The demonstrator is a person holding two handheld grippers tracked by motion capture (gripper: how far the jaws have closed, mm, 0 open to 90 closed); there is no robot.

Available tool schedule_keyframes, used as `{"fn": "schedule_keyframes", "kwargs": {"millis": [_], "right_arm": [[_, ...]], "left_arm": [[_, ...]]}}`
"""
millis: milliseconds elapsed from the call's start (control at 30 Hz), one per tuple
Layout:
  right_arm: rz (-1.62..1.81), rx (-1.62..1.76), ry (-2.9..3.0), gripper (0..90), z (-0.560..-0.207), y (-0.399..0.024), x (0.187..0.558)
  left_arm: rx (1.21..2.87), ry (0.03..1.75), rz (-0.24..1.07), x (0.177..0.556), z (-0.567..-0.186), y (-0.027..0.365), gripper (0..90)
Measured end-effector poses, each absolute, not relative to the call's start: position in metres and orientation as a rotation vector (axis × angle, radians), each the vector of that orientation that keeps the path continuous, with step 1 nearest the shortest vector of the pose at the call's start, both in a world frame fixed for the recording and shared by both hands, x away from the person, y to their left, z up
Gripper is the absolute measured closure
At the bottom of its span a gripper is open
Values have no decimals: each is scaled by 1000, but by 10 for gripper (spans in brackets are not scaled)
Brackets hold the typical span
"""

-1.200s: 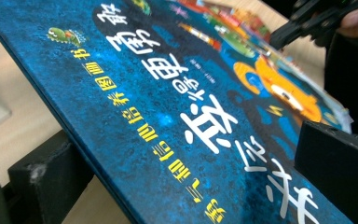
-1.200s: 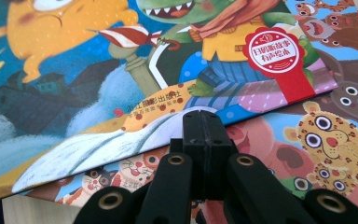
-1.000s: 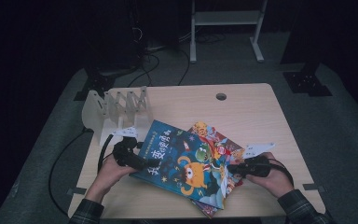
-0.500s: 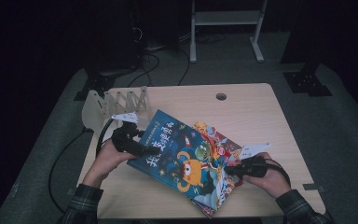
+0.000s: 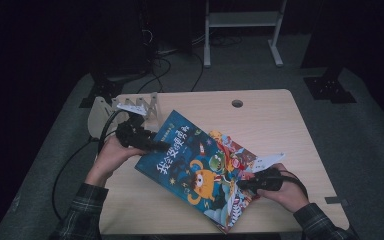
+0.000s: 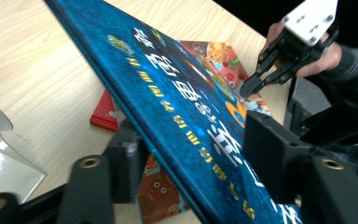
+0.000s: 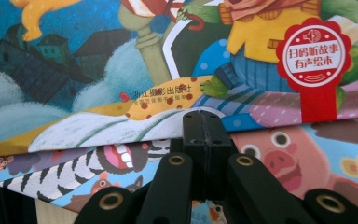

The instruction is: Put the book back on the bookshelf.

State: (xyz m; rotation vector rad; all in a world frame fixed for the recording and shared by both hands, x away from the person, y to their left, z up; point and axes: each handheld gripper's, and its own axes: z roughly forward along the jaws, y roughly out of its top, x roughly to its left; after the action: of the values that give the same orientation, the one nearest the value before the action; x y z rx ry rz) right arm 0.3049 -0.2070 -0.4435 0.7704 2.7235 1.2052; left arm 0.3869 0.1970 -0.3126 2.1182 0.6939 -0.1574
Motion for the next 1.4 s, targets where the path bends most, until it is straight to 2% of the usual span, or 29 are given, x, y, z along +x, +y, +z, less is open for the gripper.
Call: {"fn": "schedule_keyframes", "kwargs": {"millis": [167, 233, 367, 667, 1400], "right_arm": [[1209, 744, 2736, 892, -444, -203, 304], [1208, 737, 2741, 892, -443, -201, 303], [1206, 725, 2750, 892, -443, -197, 303], [1208, 694, 2764, 893, -443, -188, 302], [1228, 645, 2770, 891, -443, -171, 301]], "left_arm": [[2121, 710, -163, 392, -302, 193, 514], [2133, 723, -166, 393, -297, 191, 572], [2147, 735, -178, 397, -283, 183, 605], [2170, 716, -161, 398, -266, 171, 641], [2301, 771, -228, 410, -224, 143, 734]]}}
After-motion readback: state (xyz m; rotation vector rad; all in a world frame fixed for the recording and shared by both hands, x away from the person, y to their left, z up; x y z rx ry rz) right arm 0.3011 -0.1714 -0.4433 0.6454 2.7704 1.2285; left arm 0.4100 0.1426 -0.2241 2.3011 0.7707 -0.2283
